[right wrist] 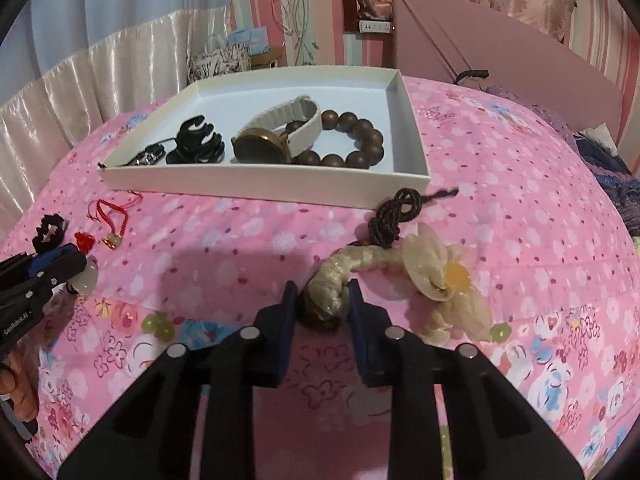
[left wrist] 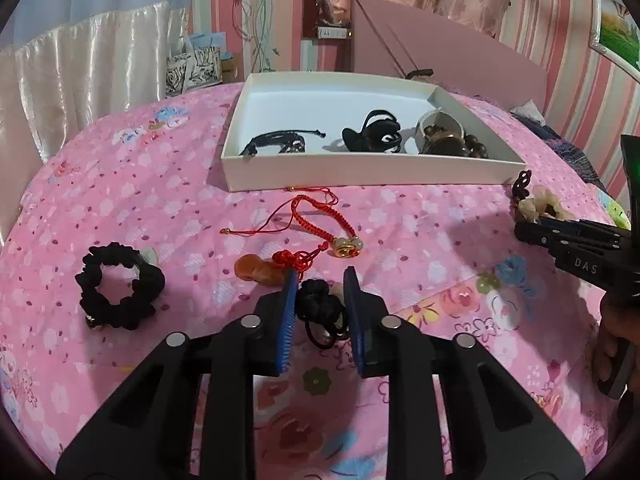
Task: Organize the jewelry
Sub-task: 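Grasp the black knotted cord with the left tool while the right tool grasps the cream beaded bracelet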
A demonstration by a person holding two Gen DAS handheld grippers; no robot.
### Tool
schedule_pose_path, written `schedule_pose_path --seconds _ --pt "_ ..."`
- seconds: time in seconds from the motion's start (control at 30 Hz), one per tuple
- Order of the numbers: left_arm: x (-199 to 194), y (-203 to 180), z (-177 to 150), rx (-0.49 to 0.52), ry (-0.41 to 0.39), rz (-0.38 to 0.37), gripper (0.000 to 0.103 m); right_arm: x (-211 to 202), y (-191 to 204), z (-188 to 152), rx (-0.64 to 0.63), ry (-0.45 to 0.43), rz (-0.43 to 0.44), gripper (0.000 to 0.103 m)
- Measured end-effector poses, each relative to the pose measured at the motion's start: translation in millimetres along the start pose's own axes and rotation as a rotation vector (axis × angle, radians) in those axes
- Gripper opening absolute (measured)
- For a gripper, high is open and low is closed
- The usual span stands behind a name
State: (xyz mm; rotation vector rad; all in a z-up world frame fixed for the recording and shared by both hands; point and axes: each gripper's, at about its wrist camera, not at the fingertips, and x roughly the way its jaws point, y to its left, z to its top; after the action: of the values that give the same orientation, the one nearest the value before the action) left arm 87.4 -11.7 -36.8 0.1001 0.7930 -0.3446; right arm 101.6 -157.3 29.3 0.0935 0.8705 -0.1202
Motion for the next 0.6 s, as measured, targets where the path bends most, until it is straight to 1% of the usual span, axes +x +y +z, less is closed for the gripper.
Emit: schedule_pose_path --seconds 0.3,0.6 --pt "-20 -6 3 0.003 -0.056 -0.006 0.019 -14 0 -2 0.016 -0.054 0.065 0.025" --pt "-41 -7 13 0.001 -0.103 -0.002 0.019 -22 -5 -2 0.032 -0.075 0.079 0.025"
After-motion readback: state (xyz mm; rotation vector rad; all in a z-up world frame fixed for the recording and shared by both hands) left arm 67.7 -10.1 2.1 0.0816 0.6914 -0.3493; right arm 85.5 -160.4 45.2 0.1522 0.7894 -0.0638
